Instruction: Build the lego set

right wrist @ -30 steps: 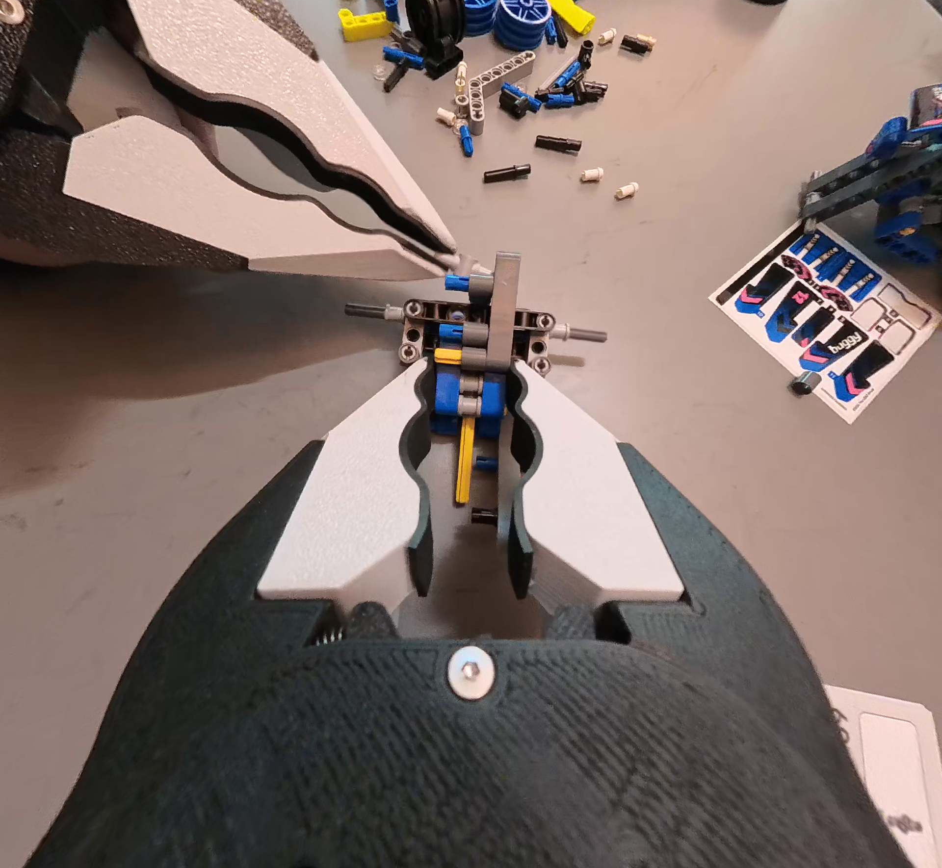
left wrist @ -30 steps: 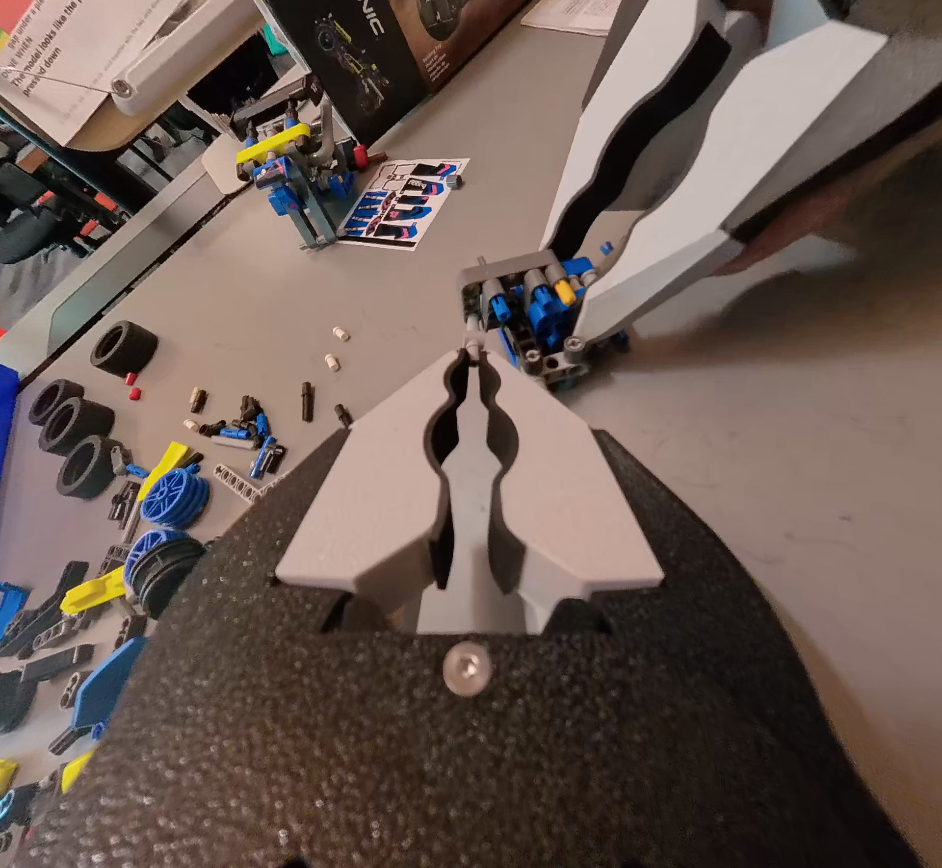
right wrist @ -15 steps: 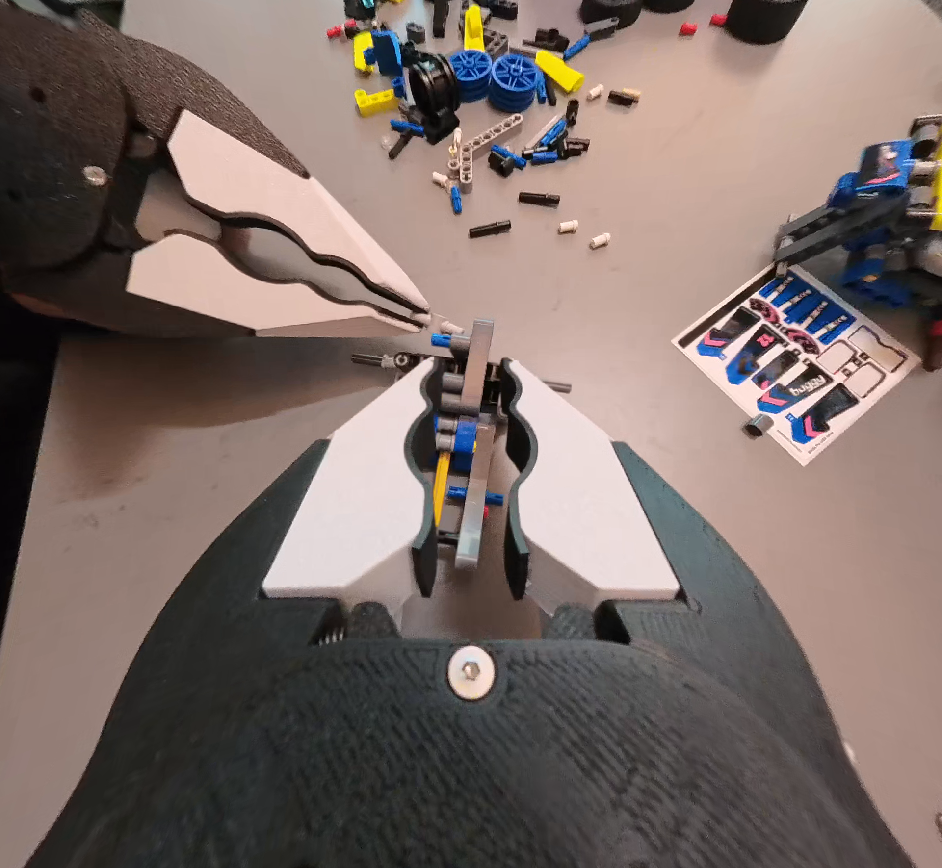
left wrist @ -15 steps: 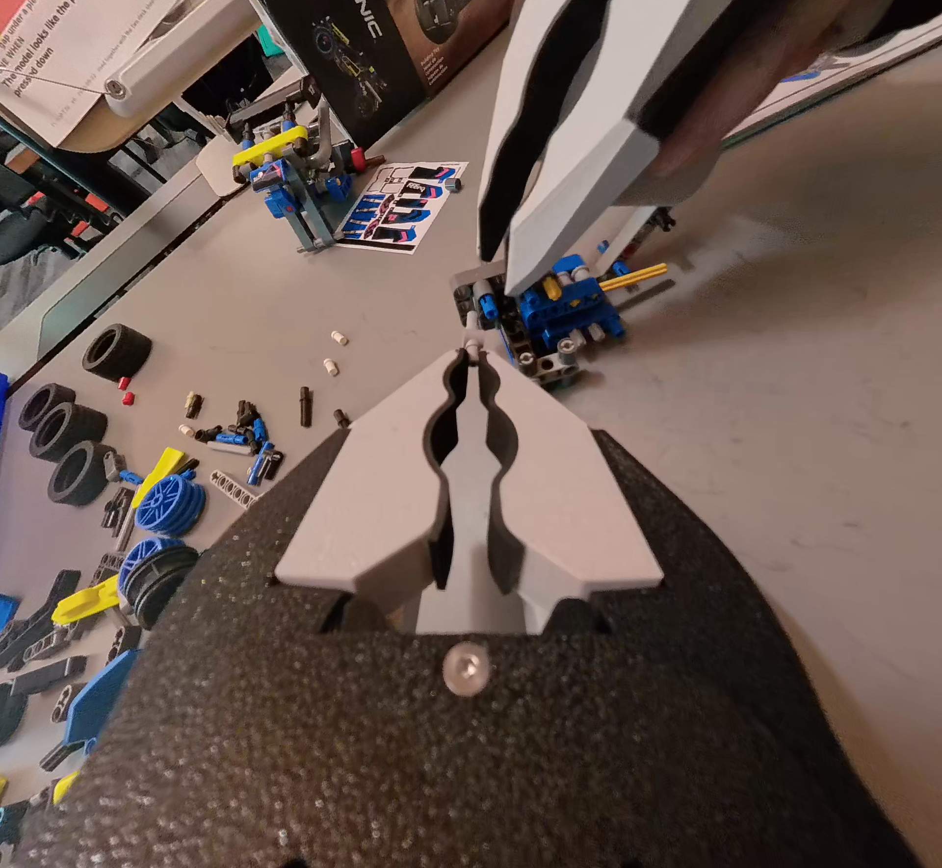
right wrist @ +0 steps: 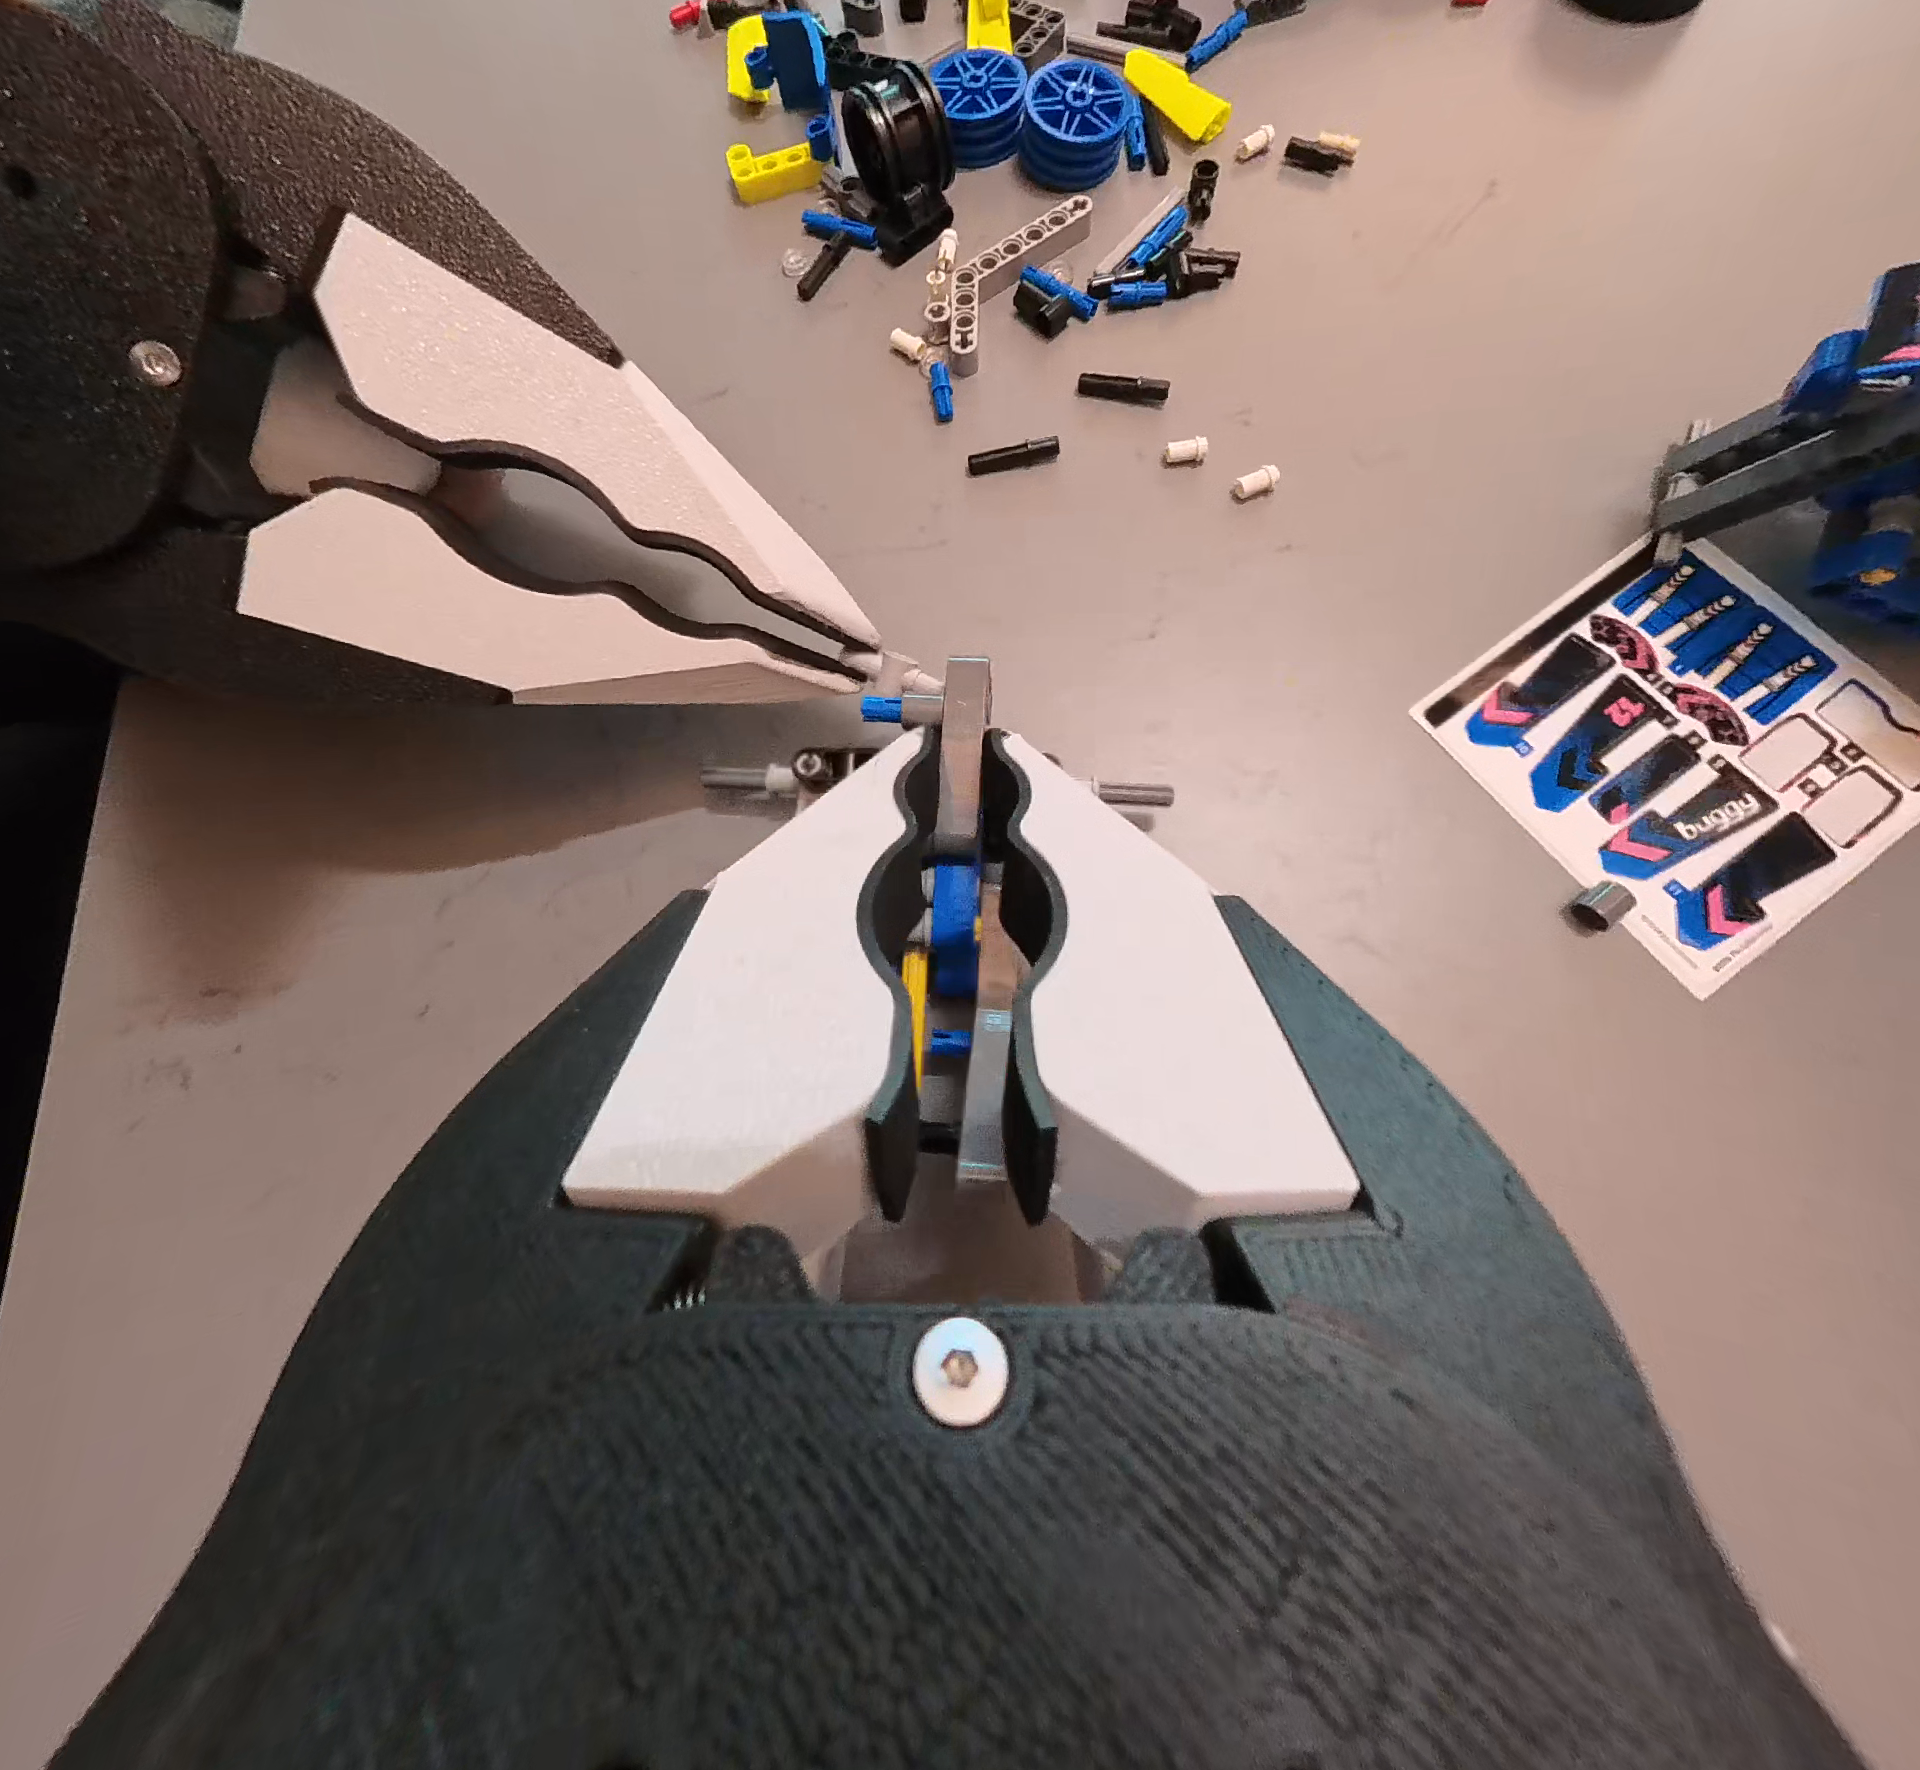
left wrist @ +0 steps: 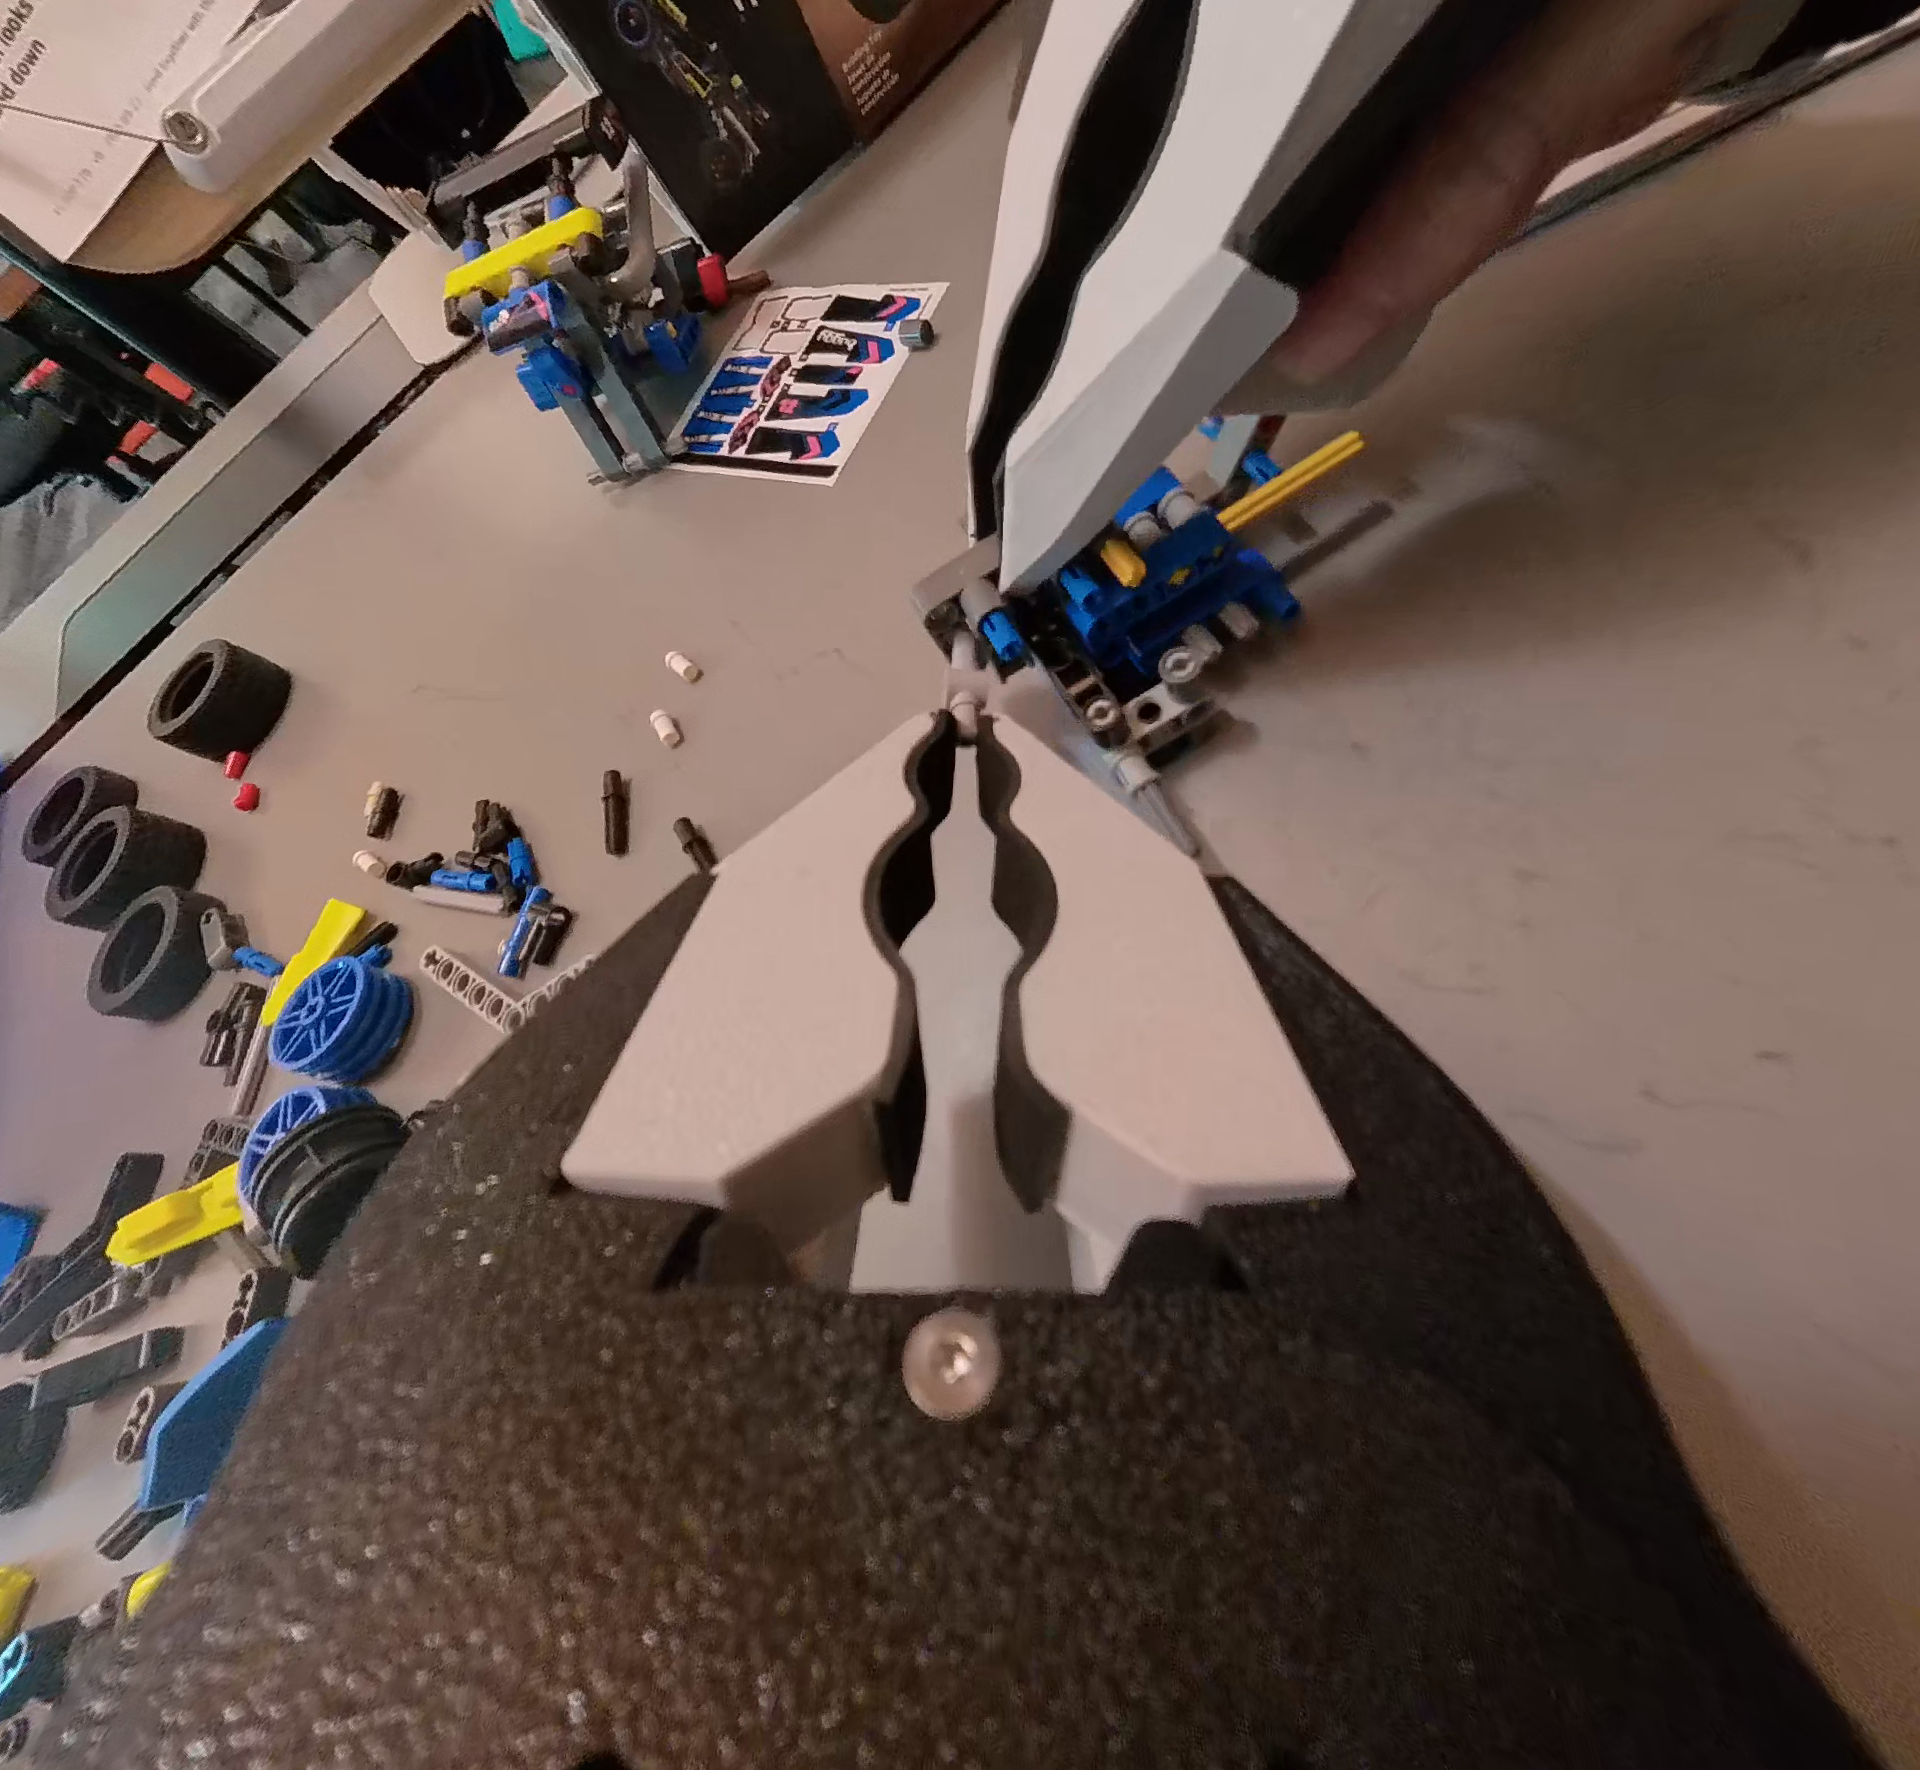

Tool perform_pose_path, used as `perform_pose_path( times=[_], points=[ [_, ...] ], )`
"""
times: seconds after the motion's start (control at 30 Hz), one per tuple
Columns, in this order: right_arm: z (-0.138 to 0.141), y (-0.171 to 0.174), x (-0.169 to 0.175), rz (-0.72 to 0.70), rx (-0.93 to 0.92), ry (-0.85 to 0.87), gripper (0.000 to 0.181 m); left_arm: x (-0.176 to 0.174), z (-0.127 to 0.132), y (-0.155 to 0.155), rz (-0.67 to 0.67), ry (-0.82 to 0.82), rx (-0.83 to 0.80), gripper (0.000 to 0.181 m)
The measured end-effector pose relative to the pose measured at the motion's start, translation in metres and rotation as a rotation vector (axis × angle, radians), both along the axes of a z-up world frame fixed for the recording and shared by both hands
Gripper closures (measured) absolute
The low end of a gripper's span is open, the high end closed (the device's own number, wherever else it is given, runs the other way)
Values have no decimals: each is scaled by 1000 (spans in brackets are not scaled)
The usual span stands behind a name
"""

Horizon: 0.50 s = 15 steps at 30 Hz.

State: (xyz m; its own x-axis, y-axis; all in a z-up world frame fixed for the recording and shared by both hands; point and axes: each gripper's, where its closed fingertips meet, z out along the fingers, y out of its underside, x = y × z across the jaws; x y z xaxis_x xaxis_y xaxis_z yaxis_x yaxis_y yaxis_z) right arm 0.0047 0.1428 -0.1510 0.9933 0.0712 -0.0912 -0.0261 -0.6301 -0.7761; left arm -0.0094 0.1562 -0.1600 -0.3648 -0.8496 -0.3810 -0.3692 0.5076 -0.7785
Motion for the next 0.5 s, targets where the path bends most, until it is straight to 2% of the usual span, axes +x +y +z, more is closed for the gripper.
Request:
perform_pose_path(
  times=[0.27, 0.5],
  points=[
    [-1, -2, 0, -54, 34, 31, 175, -1, -7, 2, 10, 71, -54, 180],
    [0, -3, 0, -59, 48, 44, 175, -12, -26, -7, -56, 300, -215, 180]
  ],
)
